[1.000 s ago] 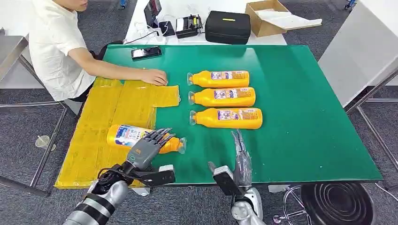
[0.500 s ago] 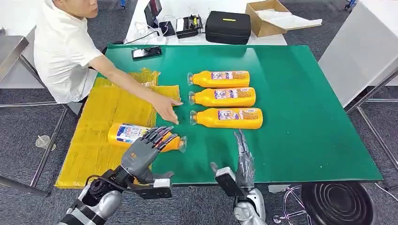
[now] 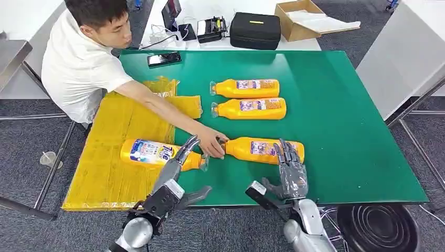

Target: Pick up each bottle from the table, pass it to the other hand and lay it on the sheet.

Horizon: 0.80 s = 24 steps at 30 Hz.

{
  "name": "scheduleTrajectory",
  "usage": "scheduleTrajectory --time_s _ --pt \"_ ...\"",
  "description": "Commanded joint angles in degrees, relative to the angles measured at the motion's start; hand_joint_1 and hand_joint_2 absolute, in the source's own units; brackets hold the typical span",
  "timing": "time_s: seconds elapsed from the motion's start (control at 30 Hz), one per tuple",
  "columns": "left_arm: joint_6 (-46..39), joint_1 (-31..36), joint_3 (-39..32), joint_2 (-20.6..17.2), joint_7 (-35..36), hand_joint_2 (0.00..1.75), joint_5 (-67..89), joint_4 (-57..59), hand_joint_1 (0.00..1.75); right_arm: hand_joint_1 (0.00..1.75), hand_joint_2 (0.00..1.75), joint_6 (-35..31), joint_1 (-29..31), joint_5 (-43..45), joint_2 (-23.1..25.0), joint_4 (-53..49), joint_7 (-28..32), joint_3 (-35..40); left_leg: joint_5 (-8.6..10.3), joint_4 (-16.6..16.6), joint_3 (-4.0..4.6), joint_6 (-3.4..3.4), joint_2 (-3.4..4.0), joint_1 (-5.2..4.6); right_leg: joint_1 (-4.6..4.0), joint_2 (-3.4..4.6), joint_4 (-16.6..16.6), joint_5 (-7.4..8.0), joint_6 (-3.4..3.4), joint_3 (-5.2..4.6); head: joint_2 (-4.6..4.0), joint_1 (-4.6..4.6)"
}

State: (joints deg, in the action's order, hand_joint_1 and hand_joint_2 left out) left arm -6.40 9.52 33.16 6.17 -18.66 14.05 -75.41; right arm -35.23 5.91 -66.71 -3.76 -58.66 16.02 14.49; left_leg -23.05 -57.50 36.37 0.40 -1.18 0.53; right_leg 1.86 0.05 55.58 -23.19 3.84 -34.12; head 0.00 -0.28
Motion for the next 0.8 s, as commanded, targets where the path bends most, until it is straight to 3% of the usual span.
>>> scheduleTrajectory --time_s 0.03,0.37,0.5,0.8 --pt "-1.79 0.13 -2.02 1.71 0.34 1.75 -0.31 4.68 0.0 0.0 1.75 -3.19 3.01 -2.6 -3.68 4.41 -2.86 2.69 -0.12 0.03 -0.29 -0.01 0.14 0.03 -0.09 0.05 -0.05 -0.09 -0.22 0.27 0.0 -0.02" --pt "-2.54 0.45 -2.08 1.61 0.24 1.75 0.47 4.67 0.0 0.0 1.75 0.7 3.61 -1.93 -4.03 4.3 -5.34 4.77 -0.13 0.01 -0.27 0.01 0.19 0.1 -0.15 0.07 -0.02 -0.09 -0.22 0.25 0.0 -0.04" --pt "-2.9 0.18 -2.23 1.41 0.54 1.75 1.07 4.47 0.0 0.0 1.75 5.96 5.63 -2.43 -5.54 7.55 -9.85 4.51 -0.06 0.04 -0.14 0.01 0.14 0.08 -0.09 0.07 -0.04 -0.04 -0.15 0.13 0.0 -0.02" --pt "-2.88 0.39 -2.24 1.48 0.64 1.75 1.27 4.74 0.0 0.0 1.75 6.76 7.98 -4.73 -6.41 10.35 -12.74 4.38 -0.08 0.03 -0.18 0.0 0.12 0.09 -0.1 0.04 -0.04 -0.06 -0.17 0.18 0.0 -0.02"
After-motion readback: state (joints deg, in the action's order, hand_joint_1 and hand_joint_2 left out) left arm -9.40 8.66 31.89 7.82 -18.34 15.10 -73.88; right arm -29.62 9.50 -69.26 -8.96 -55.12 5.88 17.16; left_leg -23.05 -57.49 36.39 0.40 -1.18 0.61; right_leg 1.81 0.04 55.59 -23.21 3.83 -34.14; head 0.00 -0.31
